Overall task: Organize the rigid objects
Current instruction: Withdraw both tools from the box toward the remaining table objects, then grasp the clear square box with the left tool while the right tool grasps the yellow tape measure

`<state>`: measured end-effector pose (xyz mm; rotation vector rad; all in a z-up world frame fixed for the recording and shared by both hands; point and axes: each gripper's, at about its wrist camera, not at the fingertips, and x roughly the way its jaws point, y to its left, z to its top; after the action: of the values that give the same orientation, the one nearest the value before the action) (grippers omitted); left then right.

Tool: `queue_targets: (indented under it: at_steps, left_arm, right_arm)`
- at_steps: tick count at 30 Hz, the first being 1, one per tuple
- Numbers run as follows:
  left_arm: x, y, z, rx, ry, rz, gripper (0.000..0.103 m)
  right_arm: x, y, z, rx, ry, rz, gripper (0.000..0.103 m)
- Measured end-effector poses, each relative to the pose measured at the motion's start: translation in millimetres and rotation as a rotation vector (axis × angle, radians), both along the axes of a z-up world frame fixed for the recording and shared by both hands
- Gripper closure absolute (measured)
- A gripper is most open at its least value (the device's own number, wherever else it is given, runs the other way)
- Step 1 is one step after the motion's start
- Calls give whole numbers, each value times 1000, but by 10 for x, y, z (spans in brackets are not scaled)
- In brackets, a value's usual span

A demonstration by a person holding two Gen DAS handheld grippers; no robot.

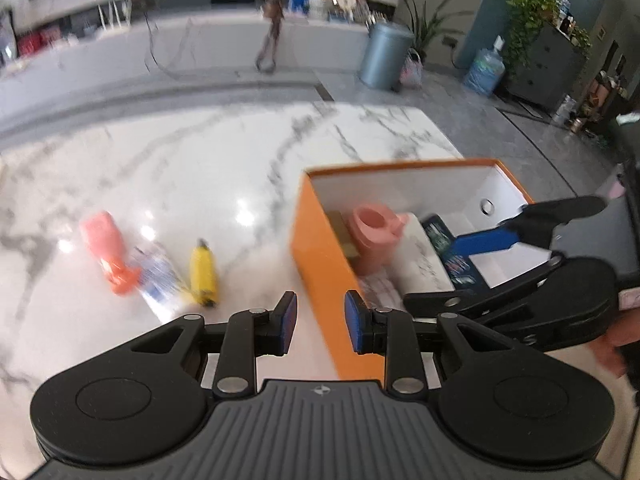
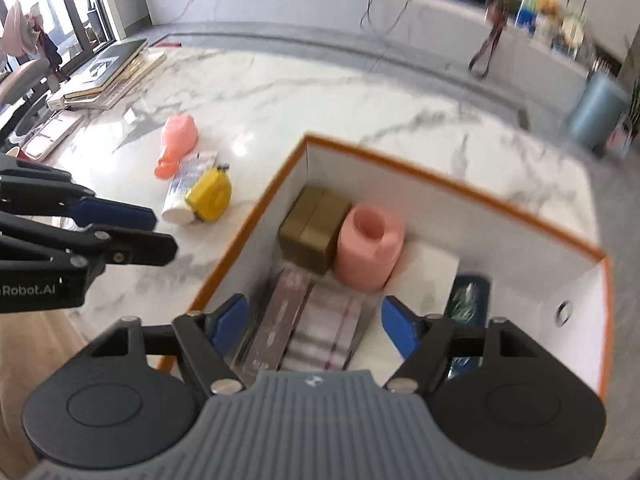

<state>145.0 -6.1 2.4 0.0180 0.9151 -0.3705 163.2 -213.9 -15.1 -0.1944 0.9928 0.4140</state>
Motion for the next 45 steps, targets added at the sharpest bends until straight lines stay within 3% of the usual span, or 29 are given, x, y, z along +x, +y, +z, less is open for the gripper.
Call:
queue_targets:
  at_steps: [3,8,12,14,18,19,24,27,32,36,39,45]
  left_arm:
    - [-68,119,85,33,-76,9,69]
    - [-106,343,180,60,-138,29,66]
    - [-16,586,206,75,-106,81,65]
    - [29,709,197,71,-83,86,65]
    - [95,901,104,86,-46,104,62]
    - [116,940,71,84,-38,110,59]
    - [210,1189,-92,27,6,195,58]
    - [325,1324,-169,-5,22,247,50]
    - [453,1568,-269,96,111,367,45]
    - [426,1751,-348,191,194,464,33]
    - [351,1877,-380,144,254,497,25]
    - [262,2054,-552,63,353,612,24]
  right_arm:
    - [-54,102,137,-34,-87,20,29]
    - [-148,301,333,-6,-223,78,29]
    - [-148,612,412,-22,-262,173,35]
    - [-109,773,405,-18,-245,227,43]
    - [-12,1070,311,-30,-207,302,47]
    - [9,1127,276,-32,-191,308,53]
    - [243,1333,64,-7,-89,263,57]
    - [333,1419,-78,8,-48,221,57]
    - [468,1520,-260,38,9,184,57]
    - [536,1660,-366,10,9,200,57]
    - [644,1683,-420,-5,15,143,57]
    - [806,1626,-548,17,87,41,58]
